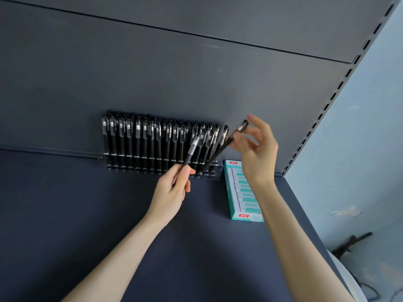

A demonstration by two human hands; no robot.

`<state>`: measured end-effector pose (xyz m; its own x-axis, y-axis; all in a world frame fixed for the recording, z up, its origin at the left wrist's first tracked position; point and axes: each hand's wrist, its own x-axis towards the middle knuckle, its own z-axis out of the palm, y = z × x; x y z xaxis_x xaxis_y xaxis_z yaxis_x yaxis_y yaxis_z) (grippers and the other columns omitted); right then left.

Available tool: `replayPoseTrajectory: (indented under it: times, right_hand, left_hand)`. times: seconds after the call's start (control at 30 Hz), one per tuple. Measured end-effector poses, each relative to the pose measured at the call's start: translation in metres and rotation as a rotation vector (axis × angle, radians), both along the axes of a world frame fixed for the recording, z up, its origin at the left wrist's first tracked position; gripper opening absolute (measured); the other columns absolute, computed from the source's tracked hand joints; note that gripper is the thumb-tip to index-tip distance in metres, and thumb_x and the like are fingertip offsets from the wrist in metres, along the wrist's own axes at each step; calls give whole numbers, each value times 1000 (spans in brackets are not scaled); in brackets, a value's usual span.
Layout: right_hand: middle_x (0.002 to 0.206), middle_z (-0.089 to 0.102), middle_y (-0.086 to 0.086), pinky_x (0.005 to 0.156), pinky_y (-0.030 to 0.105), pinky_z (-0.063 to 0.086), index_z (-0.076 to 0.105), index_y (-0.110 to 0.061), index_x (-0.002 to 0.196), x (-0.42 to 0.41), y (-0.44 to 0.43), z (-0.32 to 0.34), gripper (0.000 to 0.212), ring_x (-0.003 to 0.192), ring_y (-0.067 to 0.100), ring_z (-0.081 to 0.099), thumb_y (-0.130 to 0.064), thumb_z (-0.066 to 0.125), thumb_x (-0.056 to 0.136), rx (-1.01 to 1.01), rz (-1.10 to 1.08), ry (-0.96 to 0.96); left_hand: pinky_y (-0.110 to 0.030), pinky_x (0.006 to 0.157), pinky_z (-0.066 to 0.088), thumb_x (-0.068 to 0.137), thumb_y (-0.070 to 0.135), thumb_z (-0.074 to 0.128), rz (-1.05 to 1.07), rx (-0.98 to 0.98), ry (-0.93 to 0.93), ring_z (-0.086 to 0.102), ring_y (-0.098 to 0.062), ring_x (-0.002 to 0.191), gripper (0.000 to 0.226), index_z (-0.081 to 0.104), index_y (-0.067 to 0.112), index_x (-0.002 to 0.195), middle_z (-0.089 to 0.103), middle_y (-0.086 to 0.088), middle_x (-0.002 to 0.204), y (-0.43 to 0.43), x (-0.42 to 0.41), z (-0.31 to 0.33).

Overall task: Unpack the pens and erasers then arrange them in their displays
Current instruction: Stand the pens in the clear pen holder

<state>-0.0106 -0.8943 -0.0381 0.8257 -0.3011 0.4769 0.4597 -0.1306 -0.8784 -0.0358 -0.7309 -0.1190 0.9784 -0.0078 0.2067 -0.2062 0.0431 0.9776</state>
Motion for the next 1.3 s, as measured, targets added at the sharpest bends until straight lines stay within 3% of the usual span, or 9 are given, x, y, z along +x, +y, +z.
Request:
replayPoseTrajectory:
  times: [0.1, 0.17, 0.37, 0.5, 0.6, 0.9, 1.0, 1.1, 1.3]
  right_hand:
    - [97, 64, 9, 80, 44, 55, 51, -21, 108, 10, -3, 6, 34, 78, 24, 66, 5, 56, 86, -87, -86, -27]
    - [98, 62, 7, 82, 45, 54, 49, -23, 106, 15, 0, 6, 34, 80, 25, 66, 4, 56, 87, -160, -98, -37]
    - [93, 57, -13, 76, 16, 50, 53, -18, 113, 25, 3, -8, 31, 82, 18, 66, 0, 57, 88, -280, -99, -65]
    - [95, 59, 7, 72, 6, 43, 58, -12, 111, 27, 4, -15, 30, 80, 17, 63, 4, 60, 85, -361, -115, -94]
    - [87, 58, 7, 69, 3, 40, 62, -8, 108, 28, 7, -22, 26, 75, 15, 57, 4, 62, 84, -433, -125, -90]
    - [88, 60, 1, 73, 36, 53, 63, -15, 110, 23, 10, -30, 25, 73, 17, 57, -5, 62, 86, -537, -154, 15]
    - [95, 56, 2, 69, 26, 51, 61, -13, 113, 16, 11, -29, 28, 71, 9, 54, -5, 63, 86, -499, -192, -36]
    - [84, 63, -3, 65, 11, 43, 62, -17, 105, 5, 14, -31, 19, 68, 3, 56, -12, 65, 86, -338, -83, -11]
    - [73, 70, -6, 77, 31, 55, 60, -22, 97, -3, 23, -31, 20, 70, 12, 67, -9, 68, 84, -68, 208, 138]
  left_hand:
    - [-16, 43, 28, 100, 33, 41, 32, 20, -11, 32, -9, 49, 29, 63, 15, 90, 39, 1, 56, 2, 0, 0]
    - [-16, 43, 28, 101, 33, 39, 49, 22, -13, 30, -9, 47, 31, 62, 17, 90, 36, 0, 56, 3, 1, 0]
    - [-13, 42, 27, 102, 34, 36, 70, 23, -7, 29, -6, 43, 35, 62, 14, 89, 35, 2, 54, 3, 1, 2]
    - [-13, 42, 26, 102, 34, 35, 68, 11, 1, 27, -6, 43, 37, 62, 12, 89, 31, 2, 55, 3, 2, 2]
    - [-14, 41, 25, 102, 33, 36, 60, 3, 7, 25, -6, 44, 34, 61, 12, 91, 30, 3, 55, 3, 2, 2]
    - [-16, 40, 22, 100, 24, 43, 18, -15, 5, 23, -7, 47, 22, 49, 8, 87, 26, -3, 61, 0, 1, 2]
    - [-15, 40, 22, 101, 23, 42, -2, -25, -5, 23, -7, 47, 23, 53, 6, 91, 26, 0, 60, -1, 0, 3]
    - [-14, 40, 22, 100, 24, 44, -19, -29, -11, 22, -6, 46, 23, 56, 6, 92, 25, 5, 58, -2, 0, 4]
    - [-13, 43, 26, 98, 21, 49, -90, -14, 3, 29, -5, 46, 17, 63, 13, 93, 36, 8, 55, -4, -2, 2]
